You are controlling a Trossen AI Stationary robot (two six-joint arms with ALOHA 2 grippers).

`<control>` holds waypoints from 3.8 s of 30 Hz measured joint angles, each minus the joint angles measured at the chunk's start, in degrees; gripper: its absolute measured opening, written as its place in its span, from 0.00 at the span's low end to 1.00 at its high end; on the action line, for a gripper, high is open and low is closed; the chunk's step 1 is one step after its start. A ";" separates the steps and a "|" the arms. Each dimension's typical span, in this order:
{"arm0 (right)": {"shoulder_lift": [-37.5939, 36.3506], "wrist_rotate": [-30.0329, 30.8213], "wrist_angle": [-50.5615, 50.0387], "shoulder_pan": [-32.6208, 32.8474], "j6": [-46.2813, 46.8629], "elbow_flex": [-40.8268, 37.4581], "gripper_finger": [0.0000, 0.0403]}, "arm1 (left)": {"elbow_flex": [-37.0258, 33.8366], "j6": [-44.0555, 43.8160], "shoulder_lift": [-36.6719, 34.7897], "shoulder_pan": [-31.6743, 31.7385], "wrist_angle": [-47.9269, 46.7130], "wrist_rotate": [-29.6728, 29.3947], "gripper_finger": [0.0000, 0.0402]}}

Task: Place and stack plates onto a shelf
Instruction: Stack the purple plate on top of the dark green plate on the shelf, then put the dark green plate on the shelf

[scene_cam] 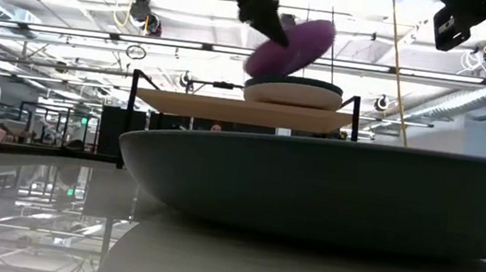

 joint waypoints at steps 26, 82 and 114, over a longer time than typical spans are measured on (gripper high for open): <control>0.64 0.04 -4.10 0.00 1.87 0.00 0.28 | 2.51 -8.34 -4.86 -2.47 1.05 -9.76 0.54; 7.74 10.03 8.36 0.21 7.53 -9.99 0.28 | -56.61 -27.85 -22.29 -25.53 83.49 -16.99 0.56; 8.39 2.64 -11.05 0.21 14.01 -2.17 0.28 | -56.61 -29.31 -22.27 -24.48 83.16 -16.91 0.56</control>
